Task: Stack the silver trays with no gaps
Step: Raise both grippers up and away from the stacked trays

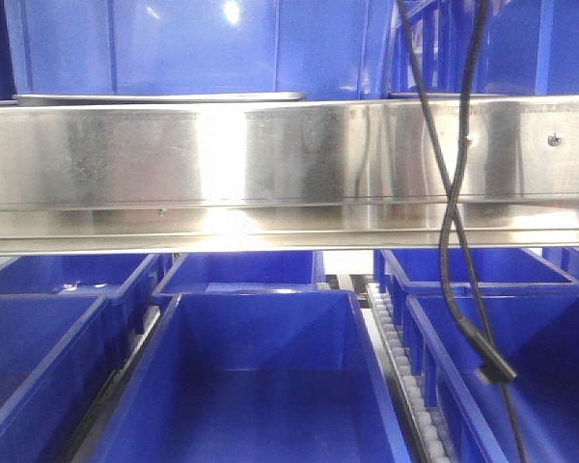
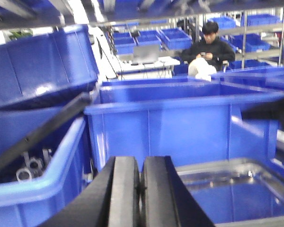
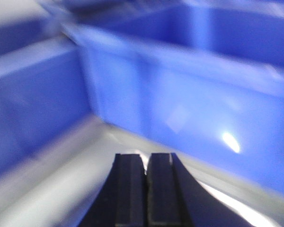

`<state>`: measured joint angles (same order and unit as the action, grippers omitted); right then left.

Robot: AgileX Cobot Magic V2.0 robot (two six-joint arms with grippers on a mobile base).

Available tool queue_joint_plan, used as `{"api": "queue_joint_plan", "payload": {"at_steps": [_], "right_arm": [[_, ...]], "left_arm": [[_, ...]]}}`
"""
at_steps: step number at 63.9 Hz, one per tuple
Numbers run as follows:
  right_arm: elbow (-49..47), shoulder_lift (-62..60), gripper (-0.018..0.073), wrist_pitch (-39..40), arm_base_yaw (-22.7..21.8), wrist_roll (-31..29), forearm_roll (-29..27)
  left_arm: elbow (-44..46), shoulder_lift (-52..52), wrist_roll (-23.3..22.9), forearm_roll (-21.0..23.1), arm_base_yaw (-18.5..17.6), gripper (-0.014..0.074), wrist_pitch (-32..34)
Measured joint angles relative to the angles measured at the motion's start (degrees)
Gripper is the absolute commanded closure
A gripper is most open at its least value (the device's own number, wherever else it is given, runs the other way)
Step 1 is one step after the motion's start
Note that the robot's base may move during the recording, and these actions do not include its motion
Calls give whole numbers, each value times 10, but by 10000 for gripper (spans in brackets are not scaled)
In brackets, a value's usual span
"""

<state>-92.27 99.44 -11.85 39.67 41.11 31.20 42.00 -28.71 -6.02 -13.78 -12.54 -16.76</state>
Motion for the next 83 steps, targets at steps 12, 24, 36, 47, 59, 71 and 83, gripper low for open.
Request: {"api": "queue_joint_plan", "payload": {"at_steps": [12, 24, 36, 47, 59, 71, 83], "right_arm": [[0, 0, 638, 71, 0, 0, 1], [0, 0, 638, 105, 0, 0, 2], [0, 0, 638, 110, 0, 0, 2], [0, 0, 638, 112, 0, 0, 3], [0, 0, 638, 119, 0, 0, 3], [0, 0, 638, 124, 0, 0, 3], [0, 0, 638, 126, 0, 0, 3]], "left_arm": [[-115, 42, 0, 6, 33, 593, 137], [-231, 149, 0, 16, 78, 593, 233], [-321, 256, 0, 58, 91, 593, 248], [-391, 284, 0, 80, 91, 593, 262], [-420, 285, 0, 94, 91, 593, 240], [-421, 285, 0, 97, 91, 593, 210], [-421, 285, 0, 92, 91, 593, 194]]}}
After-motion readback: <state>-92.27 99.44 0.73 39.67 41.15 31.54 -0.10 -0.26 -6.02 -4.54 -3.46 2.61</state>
